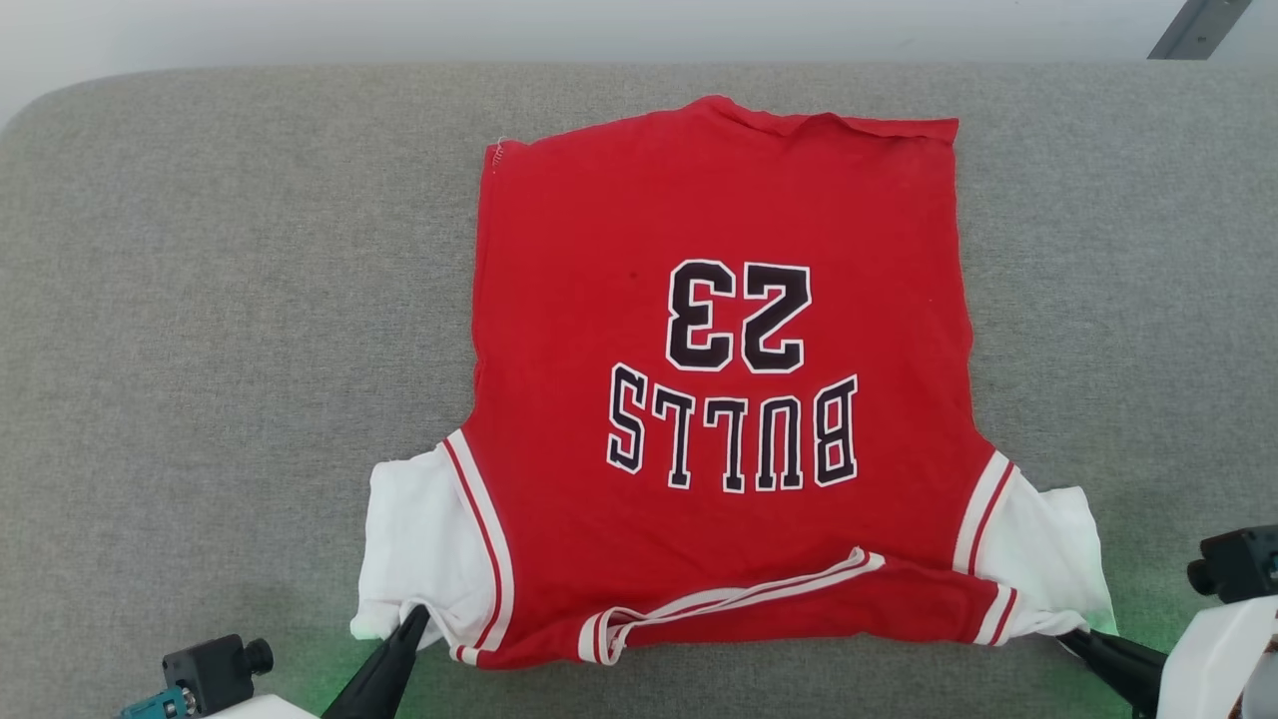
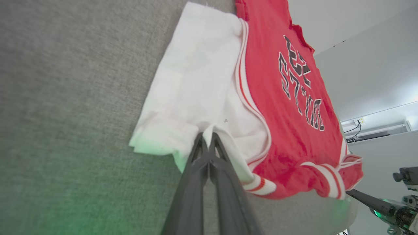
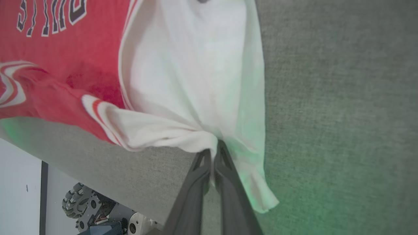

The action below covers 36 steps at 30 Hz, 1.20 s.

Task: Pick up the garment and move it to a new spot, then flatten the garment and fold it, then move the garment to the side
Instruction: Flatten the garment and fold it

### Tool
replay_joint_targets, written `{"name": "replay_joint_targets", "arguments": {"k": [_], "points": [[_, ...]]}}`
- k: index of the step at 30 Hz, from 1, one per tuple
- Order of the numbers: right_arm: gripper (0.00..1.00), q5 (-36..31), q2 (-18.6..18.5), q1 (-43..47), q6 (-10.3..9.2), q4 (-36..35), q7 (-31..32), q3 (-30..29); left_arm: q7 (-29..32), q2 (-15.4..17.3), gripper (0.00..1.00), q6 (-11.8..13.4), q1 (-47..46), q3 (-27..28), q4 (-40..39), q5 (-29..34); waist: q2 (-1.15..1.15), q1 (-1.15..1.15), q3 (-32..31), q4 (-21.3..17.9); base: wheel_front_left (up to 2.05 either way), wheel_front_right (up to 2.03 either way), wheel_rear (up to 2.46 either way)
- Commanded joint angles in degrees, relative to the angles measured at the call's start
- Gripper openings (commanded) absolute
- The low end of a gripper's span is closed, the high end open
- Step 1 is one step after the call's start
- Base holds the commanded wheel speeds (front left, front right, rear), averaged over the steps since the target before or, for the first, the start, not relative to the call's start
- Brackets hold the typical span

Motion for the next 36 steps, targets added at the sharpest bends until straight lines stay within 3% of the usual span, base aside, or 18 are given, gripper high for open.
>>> {"name": "replay_joint_targets", "arguments": {"k": [1, 2, 3, 9, 15, 21, 26, 36], "points": [[0.42, -0.49, 0.25, -0.58, -0.05, 0.43, 0.45, 0.4, -0.25, -0.06, 0.0, 0.13, -0.84, 0.06, 0.07, -0.14, 0.0, 0.0, 0.0, -0.04, 0.0, 0.0, 0.0], [0.65, -0.53, 0.41, -0.64, -0.05, 0.35, 0.55, 0.42, -0.25, -0.07, 0.0, 0.13, -0.87, 0.1, 0.04, -0.08, 0.0, 0.0, -0.04, -0.1, 0.0, 0.0, 0.0], [1.0, -0.32, 0.6, -0.69, -0.05, 0.14, 0.12, -0.05, -0.27, -0.04, 0.0, 0.13, -0.85, 0.19, -0.08, 0.09, 0.0, 0.0, -0.07, -0.15, 0.0, 0.0, 0.0], [1.0, 0.87, -2.37, 0.98, -0.04, -5.74, 2.44, -4.87, -0.27, 0.21, 0.0, 0.13, 0.54, 1.42, -2.14, 2.16, 0.0, 0.0, -0.39, -0.51, 0.0, 0.0, 0.0], [1.0, 3.8, -5.57, 3.71, -0.04, -14.89, 7.43, -16.54, -0.27, -0.07, 0.0, 0.13, 1.91, 2.75, -5.73, 4.59, 0.0, 0.0, -0.59, 0.82, 0.0, 0.0, 0.0], [1.0, 1.84, -5.5, -3.29, -0.04, -14.91, 8.72, -24.09, -0.27, -0.24, 0.0, 0.13, 1.22, 1.15, -7.56, 7.04, 0.0, 0.0, 0.42, 3.01, 0.0, 0.0, 0.0], [1.0, -1.69, -5.1, -16.71, -0.04, -8.58, 11.17, -20.9, -0.27, -0.99, 0.0, 0.13, -1.64, -1.18, -8.17, 9.04, 0.0, 0.0, 3.32, 5.65, 0.0, 0.0, 0.0], [1.0, -12.14, -6.0, -43.42, -0.04, 9.43, 17.63, -8.97, -0.26, -2.64, 0.0, 0.13, -9.07, -5.3, -8.39, 8.98, 0.0, 0.0, 9.81, 11.61, 0.0, 0.0, 0.0]]}}
